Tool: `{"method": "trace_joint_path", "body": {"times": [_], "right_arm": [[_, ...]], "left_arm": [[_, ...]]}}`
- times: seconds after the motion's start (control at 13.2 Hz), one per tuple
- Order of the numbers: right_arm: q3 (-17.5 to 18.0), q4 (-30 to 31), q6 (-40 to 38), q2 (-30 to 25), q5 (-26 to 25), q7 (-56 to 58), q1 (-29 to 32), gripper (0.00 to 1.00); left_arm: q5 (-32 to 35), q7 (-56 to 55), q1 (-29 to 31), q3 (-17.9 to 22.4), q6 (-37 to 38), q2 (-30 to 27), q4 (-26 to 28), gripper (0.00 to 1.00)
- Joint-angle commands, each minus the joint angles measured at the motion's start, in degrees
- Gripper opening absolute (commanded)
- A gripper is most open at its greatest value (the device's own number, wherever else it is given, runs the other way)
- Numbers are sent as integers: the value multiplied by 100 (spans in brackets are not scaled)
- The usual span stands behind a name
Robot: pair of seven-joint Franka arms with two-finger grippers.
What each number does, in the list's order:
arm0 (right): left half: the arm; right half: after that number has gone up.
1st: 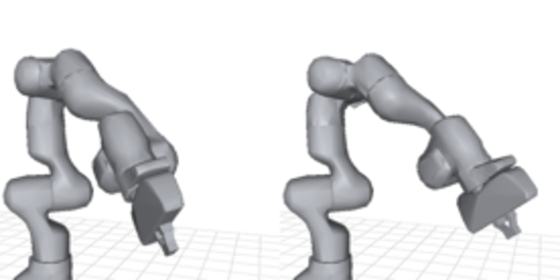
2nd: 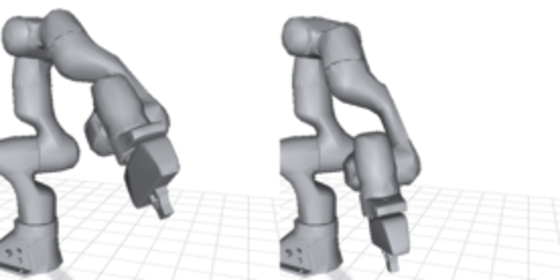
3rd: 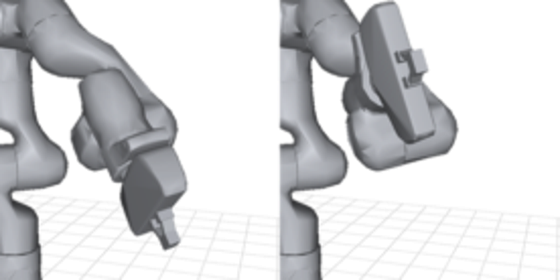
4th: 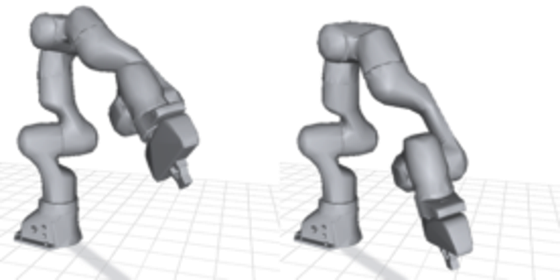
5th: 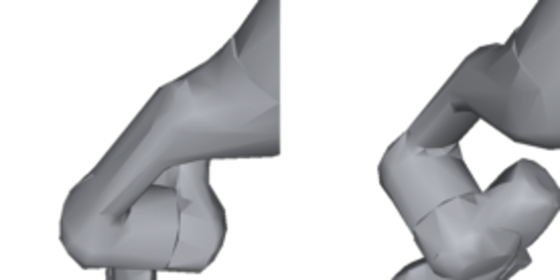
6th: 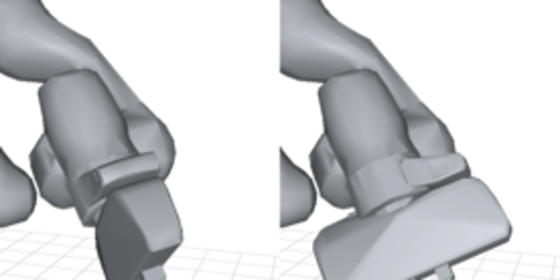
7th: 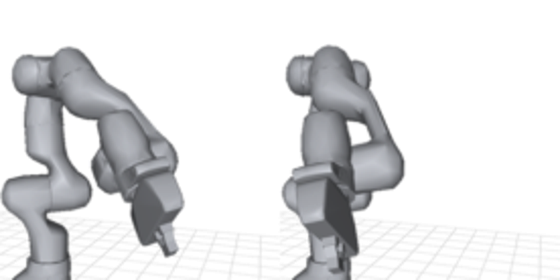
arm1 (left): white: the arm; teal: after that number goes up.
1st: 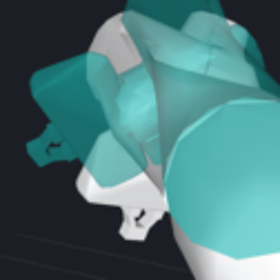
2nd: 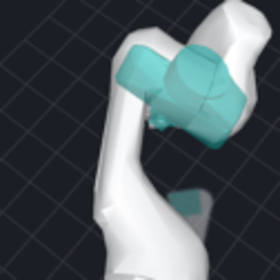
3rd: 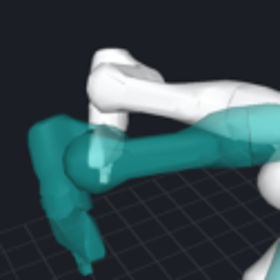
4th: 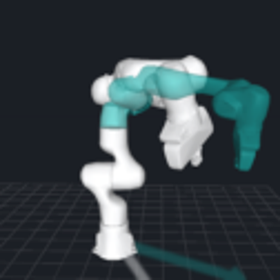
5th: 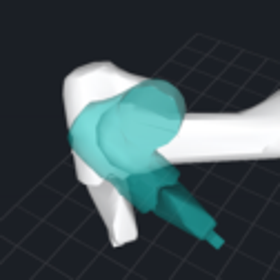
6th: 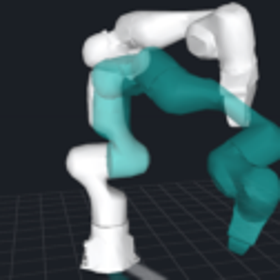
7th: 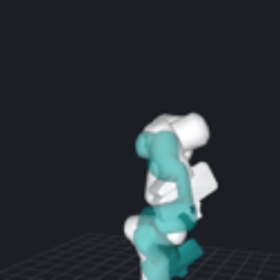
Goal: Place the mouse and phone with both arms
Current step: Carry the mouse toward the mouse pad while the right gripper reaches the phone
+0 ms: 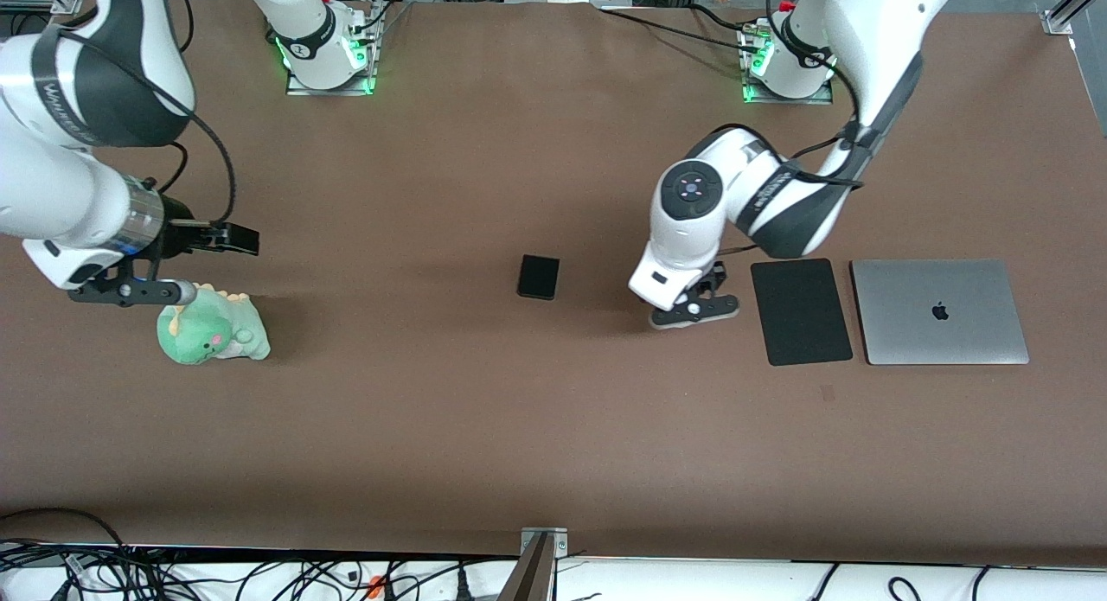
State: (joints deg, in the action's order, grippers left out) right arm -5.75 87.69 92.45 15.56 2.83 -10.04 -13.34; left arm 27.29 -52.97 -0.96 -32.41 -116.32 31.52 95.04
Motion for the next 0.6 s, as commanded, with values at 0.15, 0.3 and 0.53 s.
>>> {"method": "trace_joint_path", "body": {"times": [0.15,0.3,0.53], "right_arm": [[3,-24,684,421,507,-1067,-642,100],[3,-32,1097,640,516,-1639,-1011,100],[3,-33,1730,1009,516,-2307,-1565,100]], "left_arm": [[-487,1637,1280,-169,390,-542,217,17],[-505,2183,1729,-178,522,-568,278,17],[-496,2756,2275,-170,496,-560,550,17]]}}
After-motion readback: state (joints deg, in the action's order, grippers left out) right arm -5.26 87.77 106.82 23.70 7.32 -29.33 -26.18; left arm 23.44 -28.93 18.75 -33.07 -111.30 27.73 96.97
